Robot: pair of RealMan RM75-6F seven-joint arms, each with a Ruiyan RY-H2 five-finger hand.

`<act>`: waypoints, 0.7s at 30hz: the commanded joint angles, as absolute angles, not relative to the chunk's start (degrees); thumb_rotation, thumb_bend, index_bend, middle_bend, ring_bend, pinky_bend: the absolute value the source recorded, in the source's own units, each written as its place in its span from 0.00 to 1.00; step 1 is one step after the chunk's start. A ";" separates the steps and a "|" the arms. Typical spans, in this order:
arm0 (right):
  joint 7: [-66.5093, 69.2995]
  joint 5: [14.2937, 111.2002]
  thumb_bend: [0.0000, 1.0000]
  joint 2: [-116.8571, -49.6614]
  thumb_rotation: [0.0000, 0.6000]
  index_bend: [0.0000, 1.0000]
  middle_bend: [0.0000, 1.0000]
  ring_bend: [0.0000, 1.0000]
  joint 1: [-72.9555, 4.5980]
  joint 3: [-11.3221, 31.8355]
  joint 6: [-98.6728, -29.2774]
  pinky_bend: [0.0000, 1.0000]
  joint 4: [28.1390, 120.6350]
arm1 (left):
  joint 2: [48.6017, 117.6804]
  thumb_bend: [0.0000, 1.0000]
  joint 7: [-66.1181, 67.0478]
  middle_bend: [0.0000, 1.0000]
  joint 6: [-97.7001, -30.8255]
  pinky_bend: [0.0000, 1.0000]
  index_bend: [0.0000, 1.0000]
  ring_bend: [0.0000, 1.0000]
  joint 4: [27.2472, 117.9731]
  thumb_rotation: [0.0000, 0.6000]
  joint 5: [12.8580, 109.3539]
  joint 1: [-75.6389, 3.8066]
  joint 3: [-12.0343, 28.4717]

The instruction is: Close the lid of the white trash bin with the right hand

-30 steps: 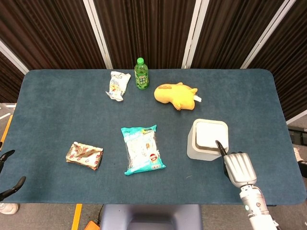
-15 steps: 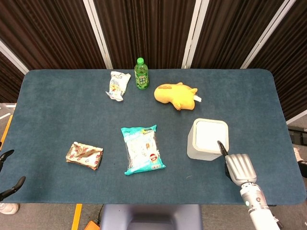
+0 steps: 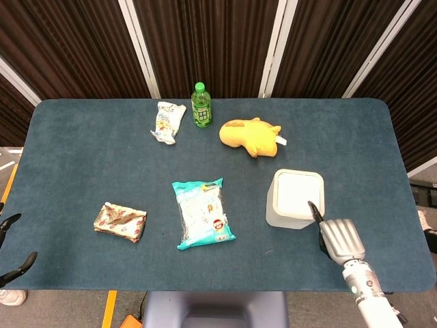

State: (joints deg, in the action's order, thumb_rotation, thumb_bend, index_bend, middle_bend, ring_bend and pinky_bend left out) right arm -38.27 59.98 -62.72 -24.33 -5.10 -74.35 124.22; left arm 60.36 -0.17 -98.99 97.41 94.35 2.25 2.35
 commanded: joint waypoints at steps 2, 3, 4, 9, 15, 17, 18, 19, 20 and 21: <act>-30.90 71.74 0.85 -60.13 1.00 0.01 0.76 0.68 -19.80 -7.07 -78.45 0.72 123.93 | 60.39 0.22 -0.14 0.00 -99.03 0.27 0.17 0.01 97.41 1.00 94.39 2.27 2.35; -28.73 74.21 0.82 -58.98 1.00 0.01 0.69 0.68 -18.90 -7.74 -78.91 0.75 124.00 | 60.39 0.22 -0.07 0.00 -99.05 0.27 0.17 0.01 97.43 1.00 94.40 2.27 2.35; -26.92 76.17 0.81 -58.11 1.00 0.00 0.64 0.69 -18.23 -8.14 -79.38 0.77 123.89 | 60.40 0.22 -0.02 0.00 -99.04 0.27 0.17 0.01 97.45 1.00 94.44 2.26 2.35; -17.46 85.63 0.77 -54.46 1.00 0.00 0.50 0.66 -13.85 -9.27 -84.76 0.78 121.63 | 60.49 0.22 0.53 0.00 -98.82 0.27 0.17 0.01 97.51 1.00 94.75 2.16 2.19; -7.31 93.32 0.64 -53.16 1.00 0.06 0.33 0.41 -8.91 -7.71 -94.25 0.67 115.40 | 60.76 0.22 1.74 0.00 -98.23 0.27 0.17 0.01 97.62 1.00 95.04 1.86 2.07; -5.98 93.89 0.53 -54.03 1.00 0.07 0.26 0.29 -7.28 -6.73 -97.27 0.51 112.29 | 60.91 0.22 2.14 0.00 -98.12 0.27 0.17 0.01 97.61 1.00 95.11 1.78 2.06; -5.62 93.34 0.46 -54.88 1.00 0.08 0.23 0.21 -6.23 -5.98 -98.86 0.39 110.19 | 60.99 0.22 2.37 0.00 -97.96 0.27 0.17 0.01 97.63 1.00 95.15 1.71 2.02; -5.56 92.42 0.43 -55.55 1.00 0.08 0.22 0.17 -5.51 -5.50 -99.55 0.34 108.85 | 61.04 0.22 2.51 0.00 -97.84 0.27 0.17 0.01 97.63 1.00 95.18 1.65 1.99; -5.47 91.50 0.40 -56.17 1.00 0.09 0.20 0.12 -4.91 -5.15 -99.86 0.30 107.67 | 61.11 0.22 2.70 0.00 -97.72 0.27 0.17 0.01 97.64 1.00 95.16 1.61 1.97; -5.04 90.39 0.38 -56.97 1.00 0.09 0.19 0.08 -4.28 -4.82 -99.83 0.28 106.28 | 61.21 0.22 3.06 0.00 -97.57 0.27 0.17 0.01 97.67 1.00 95.17 1.55 1.94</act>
